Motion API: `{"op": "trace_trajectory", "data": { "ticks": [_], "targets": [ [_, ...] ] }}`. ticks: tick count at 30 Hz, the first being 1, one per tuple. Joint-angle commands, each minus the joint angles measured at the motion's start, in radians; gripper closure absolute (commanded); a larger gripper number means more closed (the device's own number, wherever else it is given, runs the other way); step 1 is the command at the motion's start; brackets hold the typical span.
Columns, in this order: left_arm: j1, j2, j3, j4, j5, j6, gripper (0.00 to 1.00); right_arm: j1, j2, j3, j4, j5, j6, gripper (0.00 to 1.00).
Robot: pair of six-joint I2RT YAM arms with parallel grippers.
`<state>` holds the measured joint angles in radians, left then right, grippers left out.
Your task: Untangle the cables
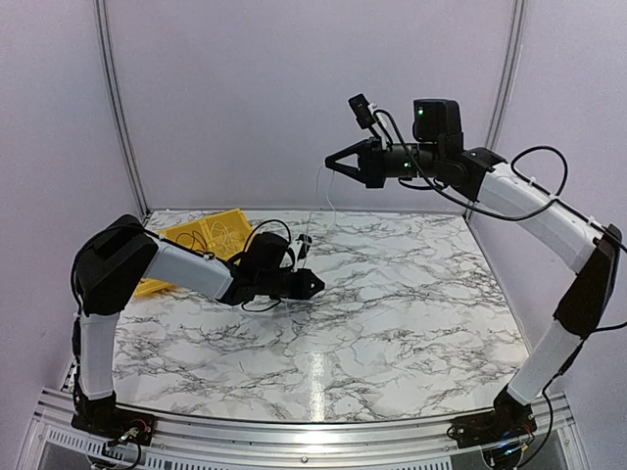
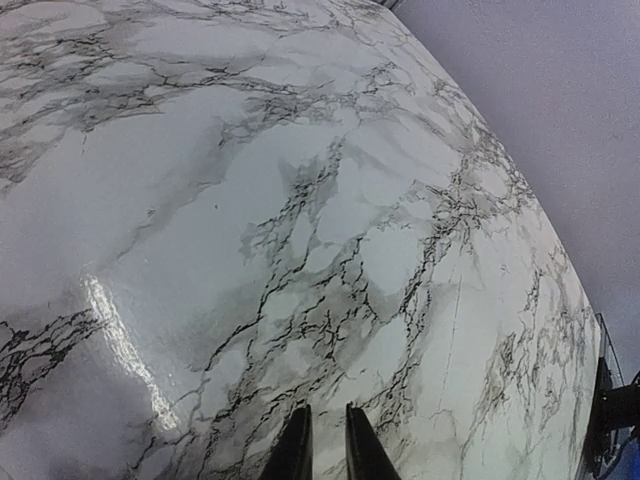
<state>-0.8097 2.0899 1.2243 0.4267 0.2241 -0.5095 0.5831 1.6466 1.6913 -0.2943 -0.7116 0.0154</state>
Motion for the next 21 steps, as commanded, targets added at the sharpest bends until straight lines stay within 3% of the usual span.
{"op": "trace_trajectory", "data": {
  "ticks": [1, 8, 21],
  "targets": [
    [0.012, -0.007, -0.029, 0.045, -0.016, -0.001, 0.87, -0.017, -0.015, 0.032, 0.014, -0.015, 0.034, 1.0],
    [0.024, -0.099, -0.109, 0.069, -0.041, 0.026, 0.98, -0.021, 0.021, 0.046, 0.004, 0.04, -0.009, 1.0],
    [0.094, -0.412, -0.248, 0.065, -0.045, 0.121, 1.0, -0.024, 0.072, -0.029, -0.007, 0.217, -0.09, 1.0]
  ]
}}
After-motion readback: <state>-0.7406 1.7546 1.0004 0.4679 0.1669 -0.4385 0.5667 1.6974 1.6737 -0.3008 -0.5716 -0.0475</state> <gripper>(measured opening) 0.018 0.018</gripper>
